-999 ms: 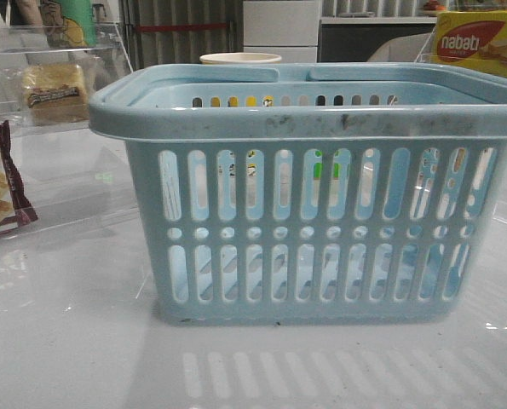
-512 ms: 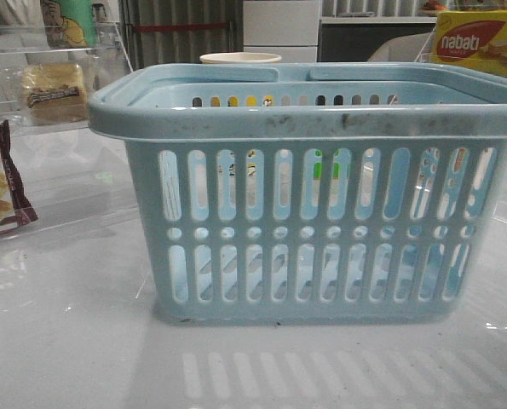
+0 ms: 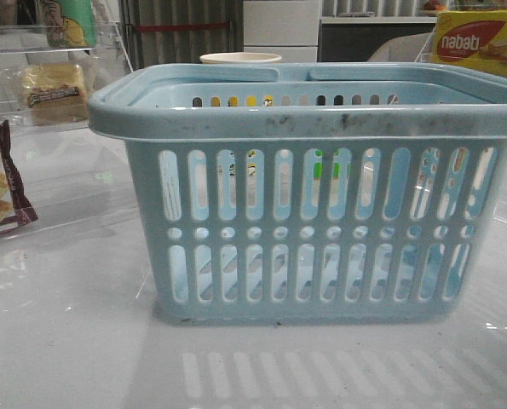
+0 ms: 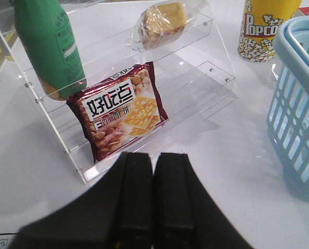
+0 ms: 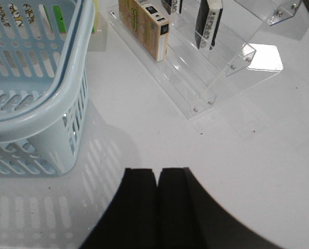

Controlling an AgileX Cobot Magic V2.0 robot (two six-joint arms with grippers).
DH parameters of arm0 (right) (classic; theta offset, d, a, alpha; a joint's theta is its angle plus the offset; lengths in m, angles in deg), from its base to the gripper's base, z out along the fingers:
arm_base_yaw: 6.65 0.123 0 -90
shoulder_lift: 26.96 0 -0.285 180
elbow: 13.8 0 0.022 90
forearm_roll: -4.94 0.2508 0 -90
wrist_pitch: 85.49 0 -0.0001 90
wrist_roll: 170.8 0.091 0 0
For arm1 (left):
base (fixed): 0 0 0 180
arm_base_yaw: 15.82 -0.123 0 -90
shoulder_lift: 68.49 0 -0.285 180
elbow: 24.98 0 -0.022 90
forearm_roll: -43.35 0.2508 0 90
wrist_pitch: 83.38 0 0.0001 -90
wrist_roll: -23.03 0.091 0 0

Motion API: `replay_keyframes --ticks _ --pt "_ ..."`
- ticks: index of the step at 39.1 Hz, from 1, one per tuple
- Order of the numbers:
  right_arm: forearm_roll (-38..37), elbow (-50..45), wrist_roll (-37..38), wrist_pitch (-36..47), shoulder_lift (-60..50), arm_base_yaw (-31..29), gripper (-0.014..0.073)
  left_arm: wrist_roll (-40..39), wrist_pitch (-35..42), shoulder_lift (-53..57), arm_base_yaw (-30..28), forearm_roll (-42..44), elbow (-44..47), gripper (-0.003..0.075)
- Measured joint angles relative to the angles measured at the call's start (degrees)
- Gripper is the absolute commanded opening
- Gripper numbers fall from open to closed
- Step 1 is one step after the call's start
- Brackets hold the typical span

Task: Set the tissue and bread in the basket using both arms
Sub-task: 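Reach the right gripper to the white tissue pack on the rack and grasp it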

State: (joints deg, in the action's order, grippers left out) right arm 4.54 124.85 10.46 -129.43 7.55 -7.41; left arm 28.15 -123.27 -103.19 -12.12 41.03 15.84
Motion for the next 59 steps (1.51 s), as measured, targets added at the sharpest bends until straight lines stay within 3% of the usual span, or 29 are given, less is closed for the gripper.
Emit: replay_keyframes --ticks 2,6,8,11,21,29,41,59 --pt "0.0 -0.12 0.0 0.0 0.0 0.0 0.0181 0.0 0.0 0.0 0.0 0.0 0.0 0.0225" --pt "0.0 -0.36 0.0 -0.13 0.0 0.0 0.0415 0.0 -0.03 0.0 0.0 0.0 0.0 0.0448" --pt "0.0 -0.47 0.0 -0.03 0.0 0.0 0.0522 -0.08 -0.03 0.0 0.0 0.0 0.0 0.0519" --pt "0.0 -0.93 0.0 0.52 0.0 0.0 0.0631 -0.08 -0.03 0.0 0.0 -0.09 0.0 0.0547" --pt "0.0 -2.81 0.0 2.86 2.1 0.0 0.061 -0.08 -0.03 0.0 0.0 -0.22 0.0 0.0547" --pt "-0.14 -0.75 0.0 6.21 10.53 -0.93 0.061 -0.08 -0.03 0.0 0.0 -0.22 0.0 0.0547" --pt "-0.14 13.64 0.0 6.93 30.81 -9.55 0.061 -0.14 -0.03 0.0 0.0 -0.22 0.0 0.0547" --pt "0.85 37.44 0.0 7.04 59.78 -10.1 0.0597 -0.14 -0.03 0.0 0.0 -0.22 0.0 0.0547"
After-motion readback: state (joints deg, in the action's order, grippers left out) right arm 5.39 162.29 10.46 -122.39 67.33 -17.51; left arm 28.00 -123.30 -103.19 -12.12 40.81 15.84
